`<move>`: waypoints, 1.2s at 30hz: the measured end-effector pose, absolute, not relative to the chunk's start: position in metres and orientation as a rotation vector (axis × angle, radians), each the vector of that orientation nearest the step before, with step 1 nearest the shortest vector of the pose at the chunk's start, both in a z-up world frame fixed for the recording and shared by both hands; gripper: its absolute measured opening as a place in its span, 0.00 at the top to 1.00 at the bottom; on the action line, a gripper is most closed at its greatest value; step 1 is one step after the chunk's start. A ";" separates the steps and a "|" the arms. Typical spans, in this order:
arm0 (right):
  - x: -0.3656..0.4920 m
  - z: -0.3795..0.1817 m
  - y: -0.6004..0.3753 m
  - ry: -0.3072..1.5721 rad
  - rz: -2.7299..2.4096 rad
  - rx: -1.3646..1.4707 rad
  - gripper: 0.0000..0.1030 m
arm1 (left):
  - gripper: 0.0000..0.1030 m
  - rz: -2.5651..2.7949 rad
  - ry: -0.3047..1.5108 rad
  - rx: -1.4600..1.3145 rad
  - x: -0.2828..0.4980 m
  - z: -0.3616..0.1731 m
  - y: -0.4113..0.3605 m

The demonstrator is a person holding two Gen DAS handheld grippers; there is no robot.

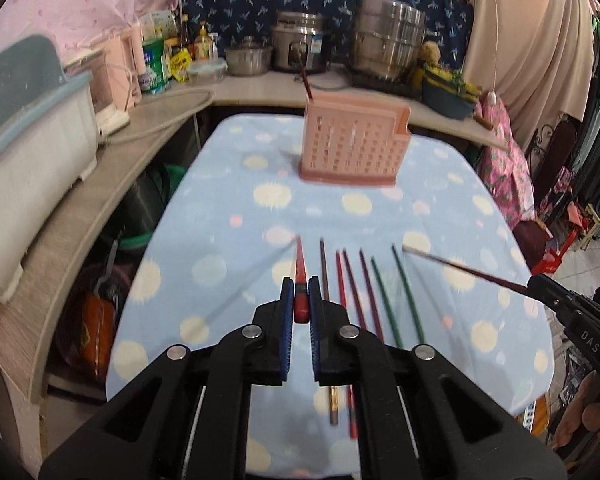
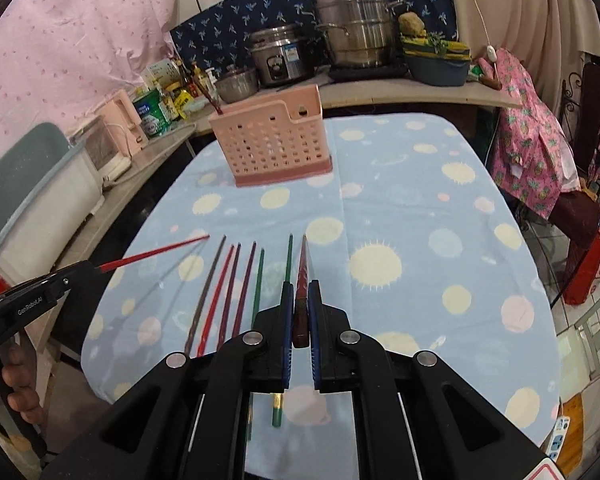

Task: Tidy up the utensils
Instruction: 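Carry both chopsticks up to the pink holder and lower them into it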

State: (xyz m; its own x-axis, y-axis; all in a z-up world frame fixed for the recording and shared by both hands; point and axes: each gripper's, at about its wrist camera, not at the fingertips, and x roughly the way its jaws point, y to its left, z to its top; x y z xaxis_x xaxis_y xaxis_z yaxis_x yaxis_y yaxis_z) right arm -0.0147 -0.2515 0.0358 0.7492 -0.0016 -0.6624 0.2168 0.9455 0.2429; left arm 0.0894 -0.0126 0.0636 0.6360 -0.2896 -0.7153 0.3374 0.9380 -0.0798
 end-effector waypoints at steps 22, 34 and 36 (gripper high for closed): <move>0.148 0.186 -0.329 0.391 -0.083 0.349 0.93 | 0.93 -0.366 0.500 -0.037 0.244 0.237 -0.083; 0.232 0.237 -0.341 0.289 -0.053 0.376 0.93 | 0.93 -0.349 0.452 -0.057 0.309 0.259 -0.116; 0.243 0.233 -0.339 0.292 -0.046 0.375 0.93 | 0.93 -0.346 0.469 -0.054 0.318 0.250 -0.119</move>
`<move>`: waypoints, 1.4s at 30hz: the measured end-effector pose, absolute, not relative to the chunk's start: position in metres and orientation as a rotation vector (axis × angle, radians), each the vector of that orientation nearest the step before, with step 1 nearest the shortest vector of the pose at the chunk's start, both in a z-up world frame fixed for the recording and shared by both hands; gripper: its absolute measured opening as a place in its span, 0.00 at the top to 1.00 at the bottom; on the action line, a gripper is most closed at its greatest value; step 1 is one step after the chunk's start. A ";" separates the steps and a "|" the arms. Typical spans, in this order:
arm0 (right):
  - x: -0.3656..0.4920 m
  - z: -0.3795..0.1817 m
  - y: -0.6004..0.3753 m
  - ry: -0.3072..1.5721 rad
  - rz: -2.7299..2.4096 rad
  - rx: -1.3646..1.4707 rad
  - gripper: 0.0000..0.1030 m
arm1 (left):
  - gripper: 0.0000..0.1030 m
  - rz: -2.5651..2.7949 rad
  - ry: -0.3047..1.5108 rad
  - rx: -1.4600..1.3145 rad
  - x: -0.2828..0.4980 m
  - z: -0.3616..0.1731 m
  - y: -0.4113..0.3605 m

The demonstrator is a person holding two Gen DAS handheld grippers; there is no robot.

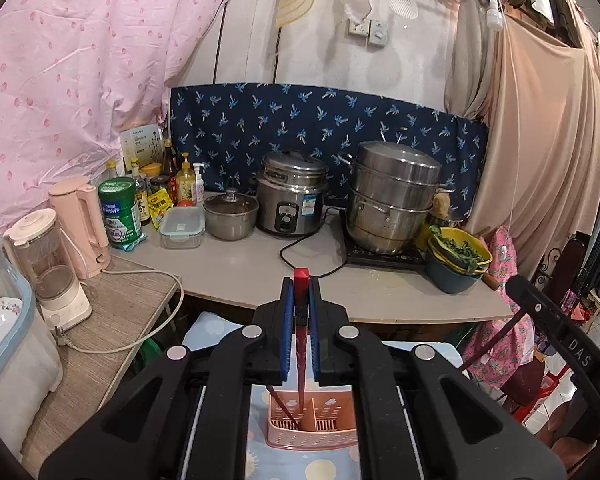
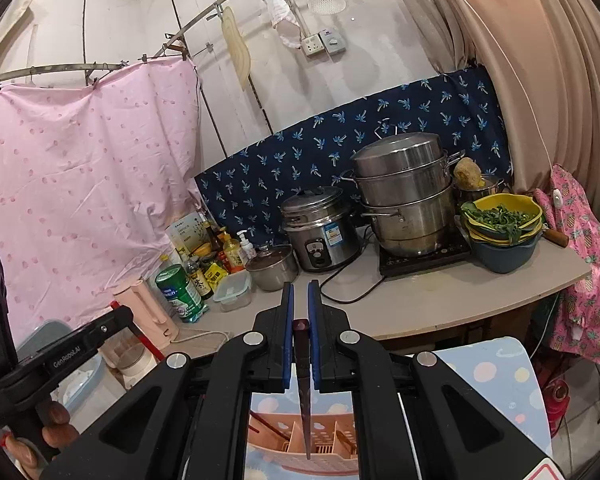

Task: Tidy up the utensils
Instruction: 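Carry both chopsticks up to the pink holder and lower them into it, then open both tools to release the chopsticks into the pink holder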

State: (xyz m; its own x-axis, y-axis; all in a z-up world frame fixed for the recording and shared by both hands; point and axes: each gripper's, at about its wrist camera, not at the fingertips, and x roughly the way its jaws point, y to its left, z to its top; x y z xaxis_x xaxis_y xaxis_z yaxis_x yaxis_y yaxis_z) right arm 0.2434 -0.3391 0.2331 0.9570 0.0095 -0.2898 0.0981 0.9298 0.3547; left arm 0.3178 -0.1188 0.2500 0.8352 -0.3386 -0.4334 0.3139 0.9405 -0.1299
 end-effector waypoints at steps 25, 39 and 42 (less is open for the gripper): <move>0.270 0.146 -0.340 0.401 -0.069 0.380 0.58 | 0.47 -0.286 0.611 -0.077 0.354 0.164 -0.106; 0.206 0.137 -0.326 0.464 -0.084 0.376 0.54 | 0.42 -0.265 0.599 -0.054 0.297 0.172 -0.080; 0.187 0.132 -0.323 0.480 -0.089 0.385 0.53 | 0.41 -0.263 0.602 -0.038 0.281 0.168 -0.073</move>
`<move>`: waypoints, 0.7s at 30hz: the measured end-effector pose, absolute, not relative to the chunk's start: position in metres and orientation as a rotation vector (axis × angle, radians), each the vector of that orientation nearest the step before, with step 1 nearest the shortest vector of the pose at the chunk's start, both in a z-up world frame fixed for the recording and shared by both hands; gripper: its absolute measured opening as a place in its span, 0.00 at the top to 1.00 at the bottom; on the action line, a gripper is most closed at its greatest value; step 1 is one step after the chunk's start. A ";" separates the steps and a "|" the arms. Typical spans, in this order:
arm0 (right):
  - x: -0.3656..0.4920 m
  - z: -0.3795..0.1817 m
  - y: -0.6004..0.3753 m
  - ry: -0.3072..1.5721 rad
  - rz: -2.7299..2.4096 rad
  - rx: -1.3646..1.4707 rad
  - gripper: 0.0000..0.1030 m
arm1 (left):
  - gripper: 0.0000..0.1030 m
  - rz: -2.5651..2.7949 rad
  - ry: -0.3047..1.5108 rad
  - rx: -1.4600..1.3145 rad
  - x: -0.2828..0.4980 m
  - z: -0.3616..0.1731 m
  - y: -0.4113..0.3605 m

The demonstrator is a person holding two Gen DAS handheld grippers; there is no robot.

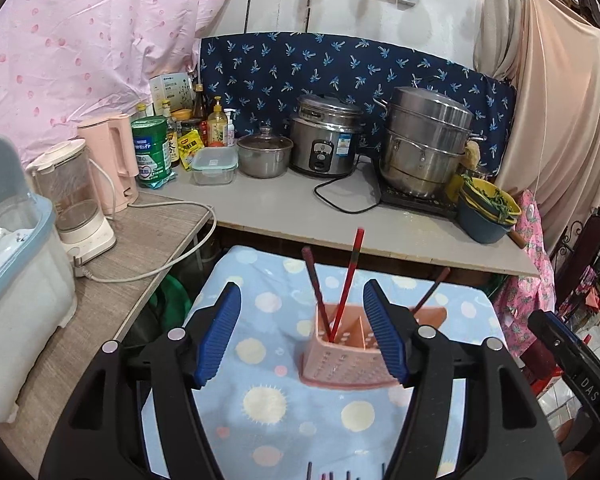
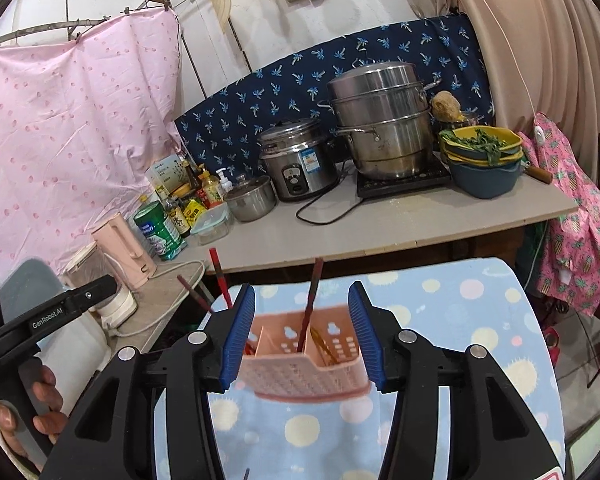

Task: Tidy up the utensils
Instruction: 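Open both tools to release the chopsticks into the pink holder, then move both open tools back over the remaining chopsticks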

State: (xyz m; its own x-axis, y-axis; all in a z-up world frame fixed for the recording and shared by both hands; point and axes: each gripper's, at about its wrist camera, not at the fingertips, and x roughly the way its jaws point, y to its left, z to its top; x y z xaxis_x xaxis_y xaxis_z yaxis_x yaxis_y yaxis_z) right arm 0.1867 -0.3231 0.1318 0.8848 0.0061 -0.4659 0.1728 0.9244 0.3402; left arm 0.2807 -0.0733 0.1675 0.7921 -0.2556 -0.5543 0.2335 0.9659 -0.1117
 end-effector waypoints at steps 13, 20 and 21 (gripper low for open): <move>0.106 0.084 -0.300 0.581 -0.103 0.397 0.53 | 0.41 -0.280 0.669 0.023 0.205 0.120 -0.055; 0.072 0.050 -0.286 0.659 -0.124 0.368 0.53 | 0.41 -0.285 0.721 0.066 0.168 0.082 -0.051; 0.067 0.045 -0.284 0.670 -0.125 0.364 0.53 | 0.41 -0.285 0.731 0.068 0.163 0.077 -0.050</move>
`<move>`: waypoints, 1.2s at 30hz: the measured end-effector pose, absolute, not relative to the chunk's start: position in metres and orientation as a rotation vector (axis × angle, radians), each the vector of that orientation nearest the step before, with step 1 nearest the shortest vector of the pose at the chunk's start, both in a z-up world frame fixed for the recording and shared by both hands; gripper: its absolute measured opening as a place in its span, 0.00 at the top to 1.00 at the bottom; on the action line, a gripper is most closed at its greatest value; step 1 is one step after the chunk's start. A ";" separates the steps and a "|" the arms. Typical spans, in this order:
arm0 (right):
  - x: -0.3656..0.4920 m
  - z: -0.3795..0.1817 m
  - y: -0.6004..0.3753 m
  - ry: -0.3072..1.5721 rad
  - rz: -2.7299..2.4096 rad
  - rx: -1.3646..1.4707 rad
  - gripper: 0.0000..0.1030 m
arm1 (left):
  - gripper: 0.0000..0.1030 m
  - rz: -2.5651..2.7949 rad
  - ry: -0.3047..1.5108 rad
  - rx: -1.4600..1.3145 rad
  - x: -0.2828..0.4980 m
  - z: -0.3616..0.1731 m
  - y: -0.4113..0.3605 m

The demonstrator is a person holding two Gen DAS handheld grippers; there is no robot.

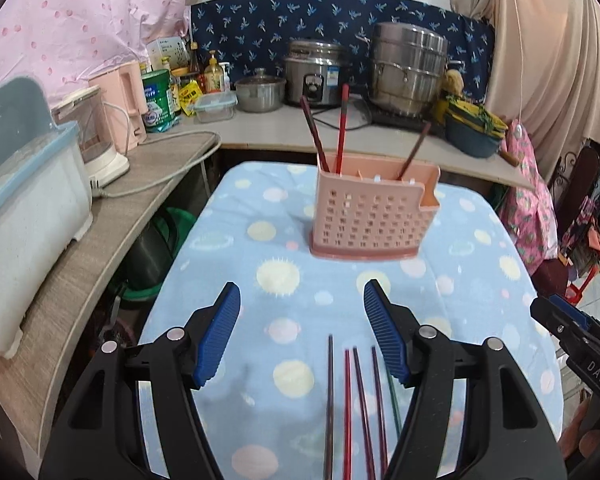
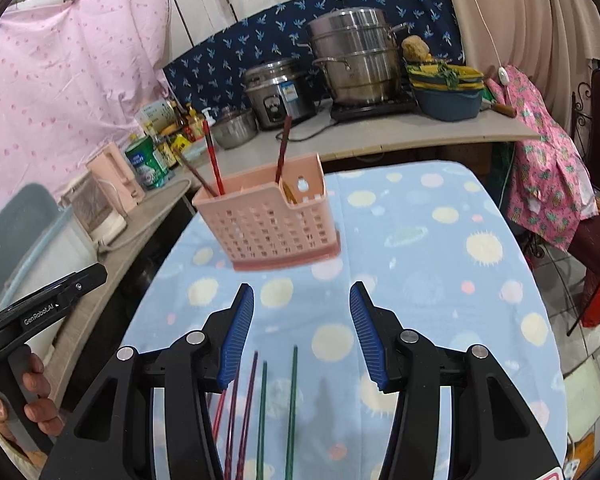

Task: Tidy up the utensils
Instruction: 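Move both open tools back over the remaining chopsticks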

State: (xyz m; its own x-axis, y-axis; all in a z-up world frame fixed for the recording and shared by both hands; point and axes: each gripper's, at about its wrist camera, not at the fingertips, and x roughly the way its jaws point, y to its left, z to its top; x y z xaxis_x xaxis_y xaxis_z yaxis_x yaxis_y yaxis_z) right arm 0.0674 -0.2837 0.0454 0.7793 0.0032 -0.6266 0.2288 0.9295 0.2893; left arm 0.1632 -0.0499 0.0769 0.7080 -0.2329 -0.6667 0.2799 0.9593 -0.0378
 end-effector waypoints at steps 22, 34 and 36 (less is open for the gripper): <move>-0.013 -0.058 -0.222 0.903 -0.099 0.305 0.53 | 0.41 -0.278 0.909 0.119 0.092 -0.019 -0.028; -0.027 -0.079 -0.195 0.957 -0.065 0.248 0.66 | 0.41 -0.283 0.954 0.146 0.071 -0.044 -0.024; -0.027 -0.082 -0.195 0.964 -0.060 0.252 0.70 | 0.41 -0.287 0.961 0.150 0.069 -0.046 -0.025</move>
State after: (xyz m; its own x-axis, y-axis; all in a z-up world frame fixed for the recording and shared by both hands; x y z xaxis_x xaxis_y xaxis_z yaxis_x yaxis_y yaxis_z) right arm -0.0271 -0.1946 -0.0817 0.5706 0.0618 -0.8189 0.1620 0.9691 0.1860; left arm 0.0690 -0.0245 -0.0465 0.5391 -0.1739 -0.8241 0.3060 0.9520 -0.0006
